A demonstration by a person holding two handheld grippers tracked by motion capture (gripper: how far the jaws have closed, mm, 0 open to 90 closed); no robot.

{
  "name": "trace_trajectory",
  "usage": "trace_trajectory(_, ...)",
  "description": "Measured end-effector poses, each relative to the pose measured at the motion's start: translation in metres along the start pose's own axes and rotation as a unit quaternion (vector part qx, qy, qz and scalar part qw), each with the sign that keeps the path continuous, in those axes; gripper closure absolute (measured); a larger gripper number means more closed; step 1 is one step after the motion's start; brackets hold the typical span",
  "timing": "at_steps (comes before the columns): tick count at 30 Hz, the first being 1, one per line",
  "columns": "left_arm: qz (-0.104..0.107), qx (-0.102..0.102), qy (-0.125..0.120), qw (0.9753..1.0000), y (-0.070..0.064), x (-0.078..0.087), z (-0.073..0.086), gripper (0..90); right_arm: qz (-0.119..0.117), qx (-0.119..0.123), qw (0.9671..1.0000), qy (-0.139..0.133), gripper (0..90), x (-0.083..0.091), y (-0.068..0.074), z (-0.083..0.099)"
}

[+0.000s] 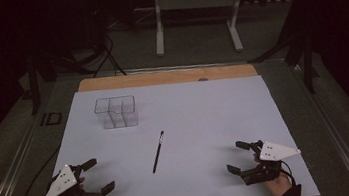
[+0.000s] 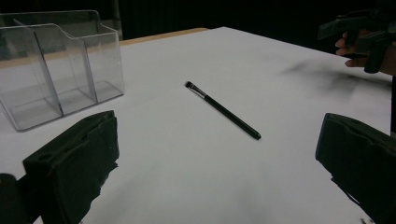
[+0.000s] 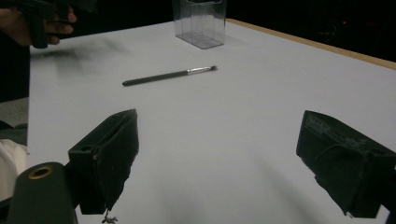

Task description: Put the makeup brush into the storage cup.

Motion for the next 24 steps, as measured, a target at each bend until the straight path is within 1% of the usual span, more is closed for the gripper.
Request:
trace_trajectory(3, 0.000, -0.001, 0.001, 1.0000, -0.001, -0.001, 0.000, 0.8, 0.000, 0.005, 1.0000, 0.000, 13.0, 0.000, 0.001, 0.000)
trace_trajectory(10, -0.003, 0.002, 0.004, 1.0000, 0.001, -0.001, 0.001, 0.8, -0.005, 0.002, 1.0000, 0.004, 13.0, -0.001, 0.002, 0.000)
trace_trajectory(12, -0.005, 0.002, 0.006, 1.0000, 0.001, -0.001, 0.001, 0.8, -0.005, 0.005, 1.0000, 0.005, 13.1, -0.001, 0.003, 0.000)
trace_trajectory(15, -0.015, 0.003, 0.012, 0.9998, 0.002, -0.001, 0.001, 0.8, -0.008, 0.007, 0.9999, 0.005, 13.1, -0.001, 0.004, 0.000)
trace_trajectory(17, -0.017, 0.007, 0.011, 0.9998, 0.000, 0.000, -0.002, 0.8, -0.009, 0.007, 0.9999, 0.005, 13.1, -0.001, 0.005, 0.000)
trace_trajectory(19, -0.024, 0.003, 0.010, 0.9997, -0.001, 0.001, -0.006, 0.8, -0.008, 0.009, 0.9999, 0.009, 13.2, -0.001, 0.005, 0.000)
trace_trajectory(20, -0.032, 0.000, 0.007, 0.9995, -0.001, 0.002, -0.008, 0.7, -0.006, 0.010, 0.9999, 0.008, 13.2, -0.001, 0.005, 0.000)
trace_trajectory(21, -0.034, 0.007, 0.005, 0.9994, -0.001, 0.004, -0.010, 0.8, -0.006, 0.011, 0.9999, 0.009, 13.2, -0.001, 0.006, 0.000)
trace_trajectory(22, -0.030, 0.020, 0.003, 0.9993, -0.001, 0.004, -0.011, 0.7, -0.004, 0.013, 0.9999, 0.010, 13.2, -0.001, 0.005, 0.000)
trace_trajectory(23, -0.035, 0.029, 0.011, 0.9989, 0.000, 0.004, -0.011, 0.7, -0.005, 0.015, 0.9998, 0.010, 13.2, -0.002, 0.006, 0.000)
trace_trajectory(24, -0.036, 0.027, 0.012, 0.9989, 0.001, 0.004, -0.011, 0.7, -0.006, 0.015, 0.9998, 0.009, 13.2, -0.002, 0.006, -0.001)
Point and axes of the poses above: each handheld gripper's, and its own axes: x roughly backward along the jaws, z roughly out of its underside, y roughly to its left, the point moved 8 cm from there along -x, roughly forward along the jaws, and after that the axes turned 11 degrees about z, right-handed, at the moved point
